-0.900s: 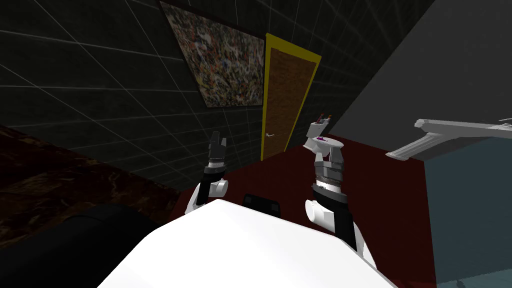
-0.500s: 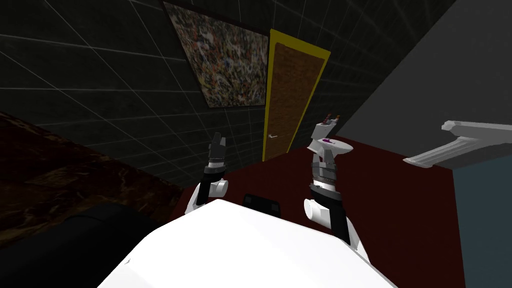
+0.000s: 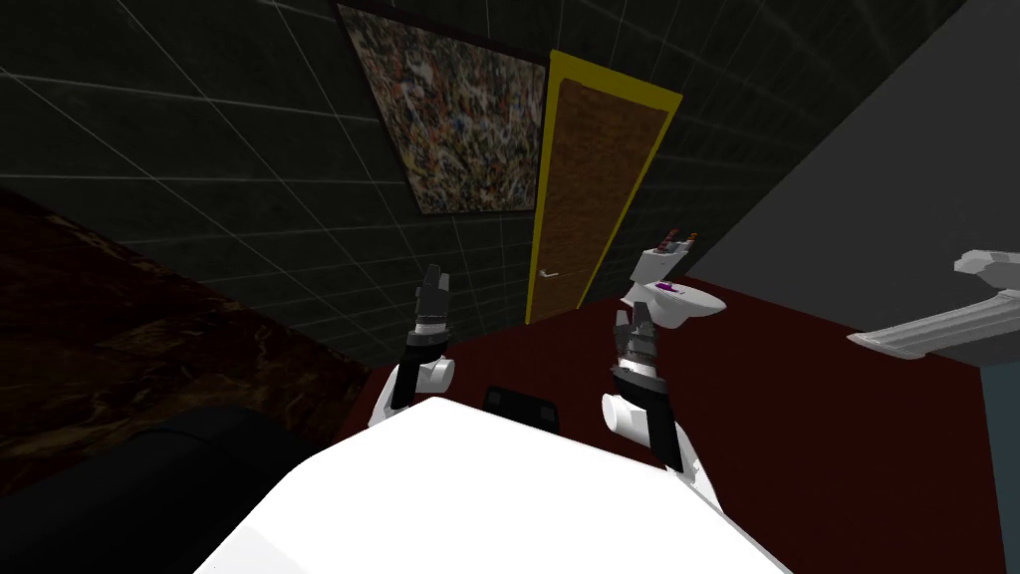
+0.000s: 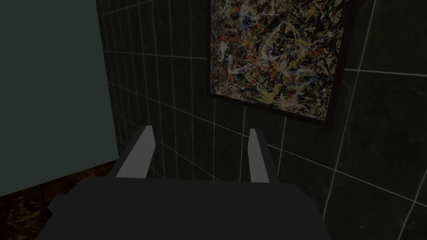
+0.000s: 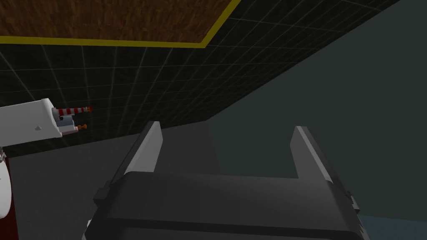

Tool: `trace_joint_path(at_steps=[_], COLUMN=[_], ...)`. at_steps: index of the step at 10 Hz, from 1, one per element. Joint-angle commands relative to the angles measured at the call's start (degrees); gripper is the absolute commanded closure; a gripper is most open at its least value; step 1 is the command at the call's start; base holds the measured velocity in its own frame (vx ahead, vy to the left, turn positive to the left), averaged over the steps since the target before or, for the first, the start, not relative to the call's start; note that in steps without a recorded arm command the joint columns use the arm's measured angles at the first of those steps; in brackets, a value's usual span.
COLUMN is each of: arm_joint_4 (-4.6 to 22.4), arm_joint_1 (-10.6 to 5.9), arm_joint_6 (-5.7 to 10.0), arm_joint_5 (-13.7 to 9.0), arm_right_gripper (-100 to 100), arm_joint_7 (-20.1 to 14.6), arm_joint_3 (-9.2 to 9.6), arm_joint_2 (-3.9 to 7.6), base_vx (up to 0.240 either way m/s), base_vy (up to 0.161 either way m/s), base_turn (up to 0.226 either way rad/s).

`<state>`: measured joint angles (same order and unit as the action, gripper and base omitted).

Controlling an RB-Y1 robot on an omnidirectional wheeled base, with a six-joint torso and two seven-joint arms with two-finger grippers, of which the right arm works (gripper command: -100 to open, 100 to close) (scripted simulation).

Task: Pull the door open

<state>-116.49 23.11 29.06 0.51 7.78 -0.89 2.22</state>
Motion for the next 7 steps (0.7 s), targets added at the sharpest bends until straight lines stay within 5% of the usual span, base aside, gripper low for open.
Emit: trace_joint_path(at_steps=[1, 7], arm_joint_4=[2.4, 12.4], arm_joint_1=[-1.00, -4.72], arm_joint_6=[0.49, 2.80], arm_joint_5=[-0.3, -1.5], arm_right_gripper=[-100, -100], arm_joint_7=[-0.4, -1.8], arm_joint_3=[-0.33, -1.31], arm_joint_2=[0.48, 2.03], base_vx=[0.091, 0.087], base_vy=[-0.041, -0.057], base_turn=[0.149, 0.155])
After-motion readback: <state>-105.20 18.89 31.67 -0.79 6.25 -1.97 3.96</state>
